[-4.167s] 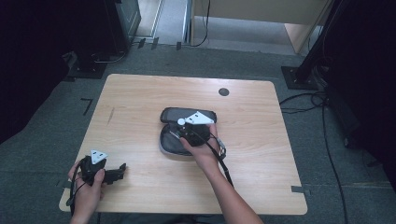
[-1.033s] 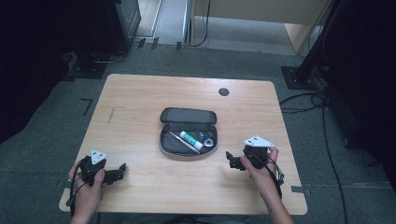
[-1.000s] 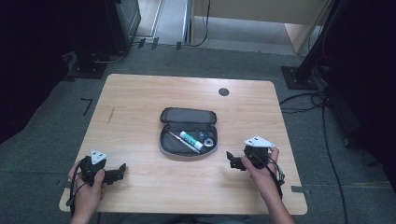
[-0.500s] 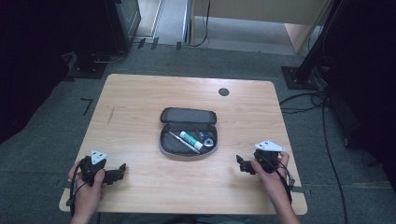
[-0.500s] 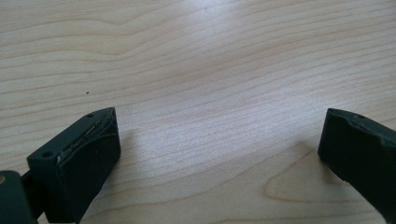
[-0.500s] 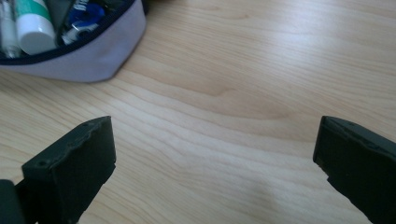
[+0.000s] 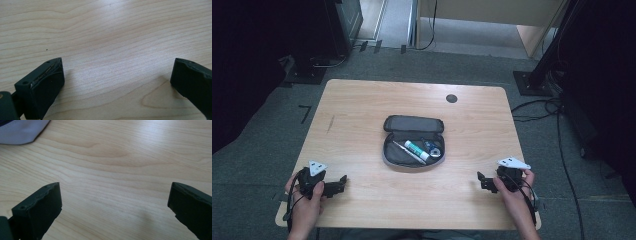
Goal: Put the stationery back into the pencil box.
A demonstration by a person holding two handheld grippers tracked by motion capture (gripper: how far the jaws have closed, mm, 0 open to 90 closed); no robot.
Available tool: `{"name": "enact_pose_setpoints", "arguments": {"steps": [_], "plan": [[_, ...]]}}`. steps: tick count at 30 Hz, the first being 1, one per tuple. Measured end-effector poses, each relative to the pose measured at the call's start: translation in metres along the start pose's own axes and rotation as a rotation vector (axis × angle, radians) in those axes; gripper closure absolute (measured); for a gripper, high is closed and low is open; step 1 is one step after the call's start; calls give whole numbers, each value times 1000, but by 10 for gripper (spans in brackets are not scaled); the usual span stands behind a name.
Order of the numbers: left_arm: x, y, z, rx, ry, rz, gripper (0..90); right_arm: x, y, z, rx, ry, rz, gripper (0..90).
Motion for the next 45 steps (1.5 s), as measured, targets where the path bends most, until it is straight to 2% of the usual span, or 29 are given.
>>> {"name": "enact_pose_setpoints", "arguments": {"steps": [14, 25, 32, 36, 45], "plan": [[1, 0, 0, -2, 2, 0, 0, 31, 18, -34, 52, -60, 25, 0], [1, 1, 0, -2, 1, 1, 0, 57, 30, -53, 81, -108, 43, 0], [1, 1, 0, -2, 1, 1, 0, 66, 32, -53, 104, -88, 40, 0], [1, 1, 0, -2, 1, 1, 0, 67, 32, -52, 115, -93, 18, 0], [1, 1, 0, 0, -2, 1, 0, 61, 27, -55, 111, -91, 14, 0]]}}
Point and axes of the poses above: each handheld gripper's, and its own axes: y roughly backward along the jaws, x roughly out of its underside, z roughly to its left, the point moved 10 cm from there along -y, roughly forward along the jaws, and after that the axes turned 1 degree about -z, right-handed, at the moved point
